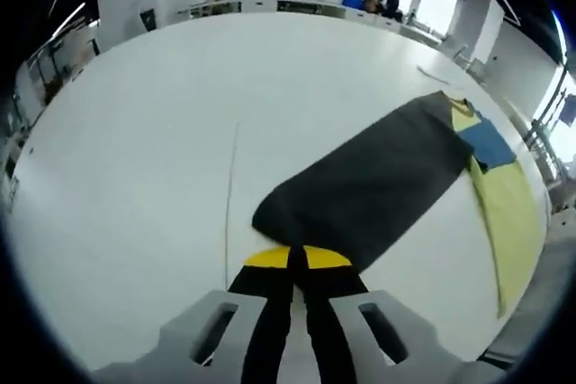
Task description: Fold the garment on the visible template until the final outline fits inside the template.
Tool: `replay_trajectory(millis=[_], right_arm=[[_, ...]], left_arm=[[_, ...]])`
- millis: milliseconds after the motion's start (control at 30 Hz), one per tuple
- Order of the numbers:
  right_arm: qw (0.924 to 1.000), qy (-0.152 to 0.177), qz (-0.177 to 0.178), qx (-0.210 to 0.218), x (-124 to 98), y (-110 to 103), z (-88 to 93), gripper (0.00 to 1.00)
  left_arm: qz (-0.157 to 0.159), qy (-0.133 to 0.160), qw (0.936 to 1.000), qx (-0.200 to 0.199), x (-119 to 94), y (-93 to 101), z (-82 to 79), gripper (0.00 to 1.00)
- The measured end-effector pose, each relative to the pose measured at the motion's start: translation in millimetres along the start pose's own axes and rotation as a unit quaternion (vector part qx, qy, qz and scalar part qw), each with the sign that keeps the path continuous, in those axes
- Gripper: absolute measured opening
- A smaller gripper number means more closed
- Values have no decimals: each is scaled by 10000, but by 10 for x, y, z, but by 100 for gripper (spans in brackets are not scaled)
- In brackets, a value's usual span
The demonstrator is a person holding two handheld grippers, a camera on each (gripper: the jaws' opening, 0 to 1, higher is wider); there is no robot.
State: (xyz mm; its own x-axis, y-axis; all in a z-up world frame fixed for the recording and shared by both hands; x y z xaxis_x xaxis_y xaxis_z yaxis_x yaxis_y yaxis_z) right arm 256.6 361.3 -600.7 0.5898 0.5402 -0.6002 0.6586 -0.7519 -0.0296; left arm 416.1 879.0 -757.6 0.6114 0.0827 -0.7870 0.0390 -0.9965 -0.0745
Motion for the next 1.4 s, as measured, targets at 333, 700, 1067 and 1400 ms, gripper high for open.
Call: replay_trajectory(millis=[333, 700, 1067, 1400], right_arm=[[10000, 76, -20, -37, 38, -32, -32, 100], [9998, 186, -5, -80, -2, -71, -40, 100], [9996, 221, -91, -114, -38, -31, 8, 100], [9992, 290, -192, -174, -94, 13, 37, 100]], left_arm=[[-43, 295, 9991, -285, -24, -108, -102, 0], [-308, 1156, 9917, -474, -279, -248, -794, 0], [-208, 1821, 9824, -359, -676, 40, -1359, 0], [-87, 2199, 9755, -28, -1018, 432, -1749, 0]])
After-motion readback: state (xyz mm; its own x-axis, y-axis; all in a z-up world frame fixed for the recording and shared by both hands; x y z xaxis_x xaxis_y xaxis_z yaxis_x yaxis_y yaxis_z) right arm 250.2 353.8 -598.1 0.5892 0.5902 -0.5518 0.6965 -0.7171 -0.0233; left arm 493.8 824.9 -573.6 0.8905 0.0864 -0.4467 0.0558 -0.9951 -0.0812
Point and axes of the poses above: the point that each gripper's makers call its tool centre point, and the gripper's own axes: x roughly forward along the fingers, y roughly to its right, z roughly out of its underside, the point moved 1 cm from there along -x, roughly backward along the fingers, and after that the axes turned 13 degrees about -z, right-handed, at the moved point
